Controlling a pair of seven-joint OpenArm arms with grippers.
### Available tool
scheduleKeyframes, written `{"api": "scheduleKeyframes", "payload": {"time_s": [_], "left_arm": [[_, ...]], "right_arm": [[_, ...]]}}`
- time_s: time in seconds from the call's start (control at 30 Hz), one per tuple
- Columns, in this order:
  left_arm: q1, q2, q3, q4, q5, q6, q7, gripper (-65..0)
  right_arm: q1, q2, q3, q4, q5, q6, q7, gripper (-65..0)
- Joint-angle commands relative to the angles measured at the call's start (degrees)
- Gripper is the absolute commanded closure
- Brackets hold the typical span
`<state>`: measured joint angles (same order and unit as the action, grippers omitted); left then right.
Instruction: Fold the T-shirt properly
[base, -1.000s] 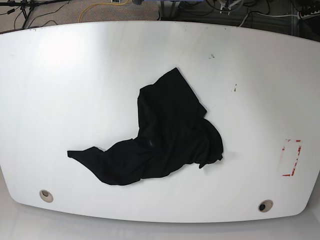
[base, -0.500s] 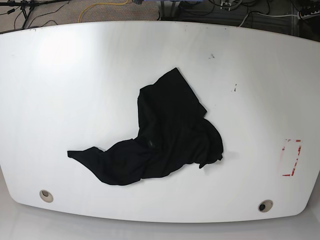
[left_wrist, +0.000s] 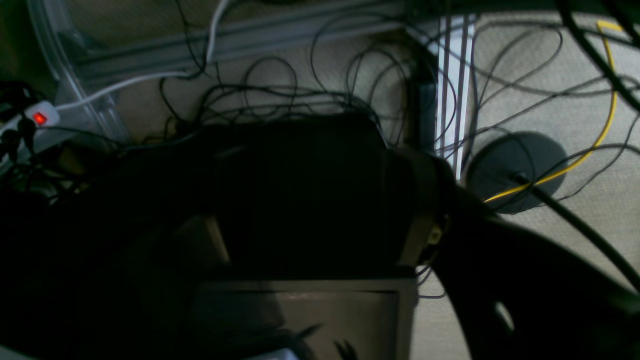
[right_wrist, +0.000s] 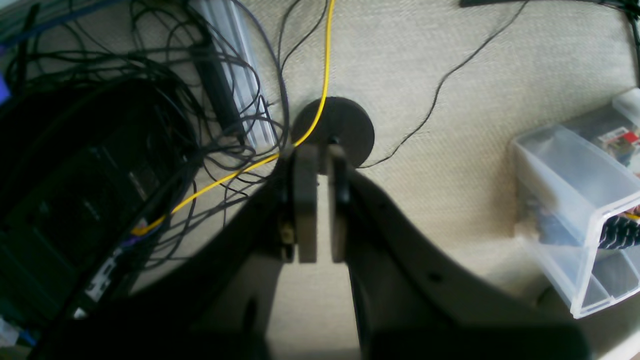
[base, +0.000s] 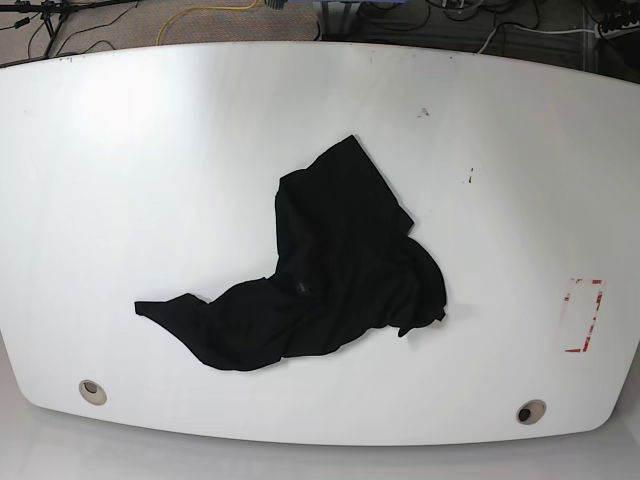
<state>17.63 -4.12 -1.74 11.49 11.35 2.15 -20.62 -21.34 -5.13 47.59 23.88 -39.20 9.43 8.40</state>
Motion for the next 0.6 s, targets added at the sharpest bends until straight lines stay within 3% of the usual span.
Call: {"api": "scheduleKeyframes", "payload": {"time_s": [0.0, 0.1, 0.43, 0.57], "left_arm": [[0.6, -0.6, -0.2, 0.4, -0.3, 0.4, -0.3, -37.4], [0.8, -0.6, -0.1, 0.9, -0.6, 0.4, -0.3, -37.5], [3.4, -0.9, 0.0, 7.8, -2.4, 0.5, -0.7, -38.5], [2.6, -0.7, -0.4, 5.8, -1.0, 0.4, -0.7, -38.7]], "right_arm": [[-0.9, 0.0, 0.1, -0.1, -0.1, 0.0, 0.2, -3.5], [-1.1, -0.1, 0.2, 0.1, -0.2, 0.0, 0.2, -4.1], [-5.0, -0.3, 0.2, 7.4, -0.8, -0.7, 0.1, -25.7], [-4.1, -0.2, -0.1, 7.5, -0.8, -0.4, -0.4, -28.3]]}}
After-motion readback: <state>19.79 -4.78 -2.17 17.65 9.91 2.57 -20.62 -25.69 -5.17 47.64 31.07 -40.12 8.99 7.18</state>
